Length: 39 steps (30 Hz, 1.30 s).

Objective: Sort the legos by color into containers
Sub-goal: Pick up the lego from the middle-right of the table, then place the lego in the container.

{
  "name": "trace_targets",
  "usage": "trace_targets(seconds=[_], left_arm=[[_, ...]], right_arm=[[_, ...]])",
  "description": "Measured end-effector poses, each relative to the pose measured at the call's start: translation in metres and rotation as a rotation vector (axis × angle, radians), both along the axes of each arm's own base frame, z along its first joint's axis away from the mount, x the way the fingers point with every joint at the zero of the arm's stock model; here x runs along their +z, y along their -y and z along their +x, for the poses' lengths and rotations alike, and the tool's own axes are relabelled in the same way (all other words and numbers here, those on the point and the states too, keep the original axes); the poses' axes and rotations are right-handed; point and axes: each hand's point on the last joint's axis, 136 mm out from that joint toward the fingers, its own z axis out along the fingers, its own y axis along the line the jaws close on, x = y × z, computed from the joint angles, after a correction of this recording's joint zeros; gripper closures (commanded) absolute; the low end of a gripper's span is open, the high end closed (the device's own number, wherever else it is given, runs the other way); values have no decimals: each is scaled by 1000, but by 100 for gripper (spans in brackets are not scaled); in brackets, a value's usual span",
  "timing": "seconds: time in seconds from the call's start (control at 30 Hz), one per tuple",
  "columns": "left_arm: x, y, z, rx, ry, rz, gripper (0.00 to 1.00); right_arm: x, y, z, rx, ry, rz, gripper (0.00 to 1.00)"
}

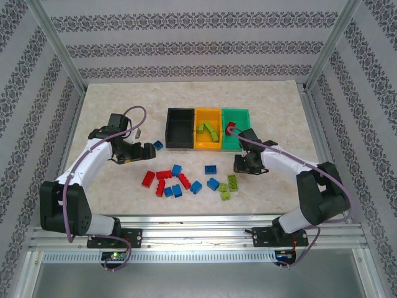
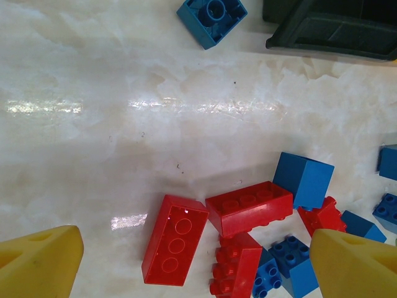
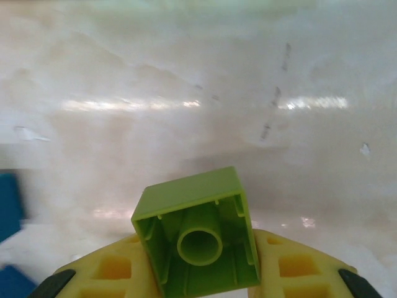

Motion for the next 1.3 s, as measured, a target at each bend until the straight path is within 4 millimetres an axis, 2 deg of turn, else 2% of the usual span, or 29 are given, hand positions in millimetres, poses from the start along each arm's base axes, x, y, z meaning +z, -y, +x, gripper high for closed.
trace_targets(seconds=[0.13, 0.3, 0.4, 0.5, 0.6, 0.73, 0.83, 1.1, 1.3], left_arm=[[0, 0, 0, 0, 0, 0, 6], [0, 0, 0, -1, 0, 0, 6], [0, 0, 0, -1, 0, 0, 6], [0, 0, 0, -1, -1, 0, 6], [0, 1, -1, -3, -2, 0, 6], [0, 2, -1, -7, -2, 0, 6], [-1, 2, -1, -7, -2, 0, 6], [0, 2, -1, -7, -2, -1, 6], [0, 2, -1, -8, -2, -1, 6]], right_arm=[[37, -27, 27, 50, 99, 58, 71], [81, -68, 79, 113, 214, 115, 68], [88, -87, 108, 136, 238, 128, 61], [85, -101, 129, 160, 242, 131, 54], [80, -105, 135, 167, 233, 130, 53], [77, -104, 130, 171, 221, 134, 53], [68, -100, 112, 181, 198, 126, 53], [45, -64, 26, 202, 128, 98, 53], [24, -33, -27, 186, 84, 77, 53]])
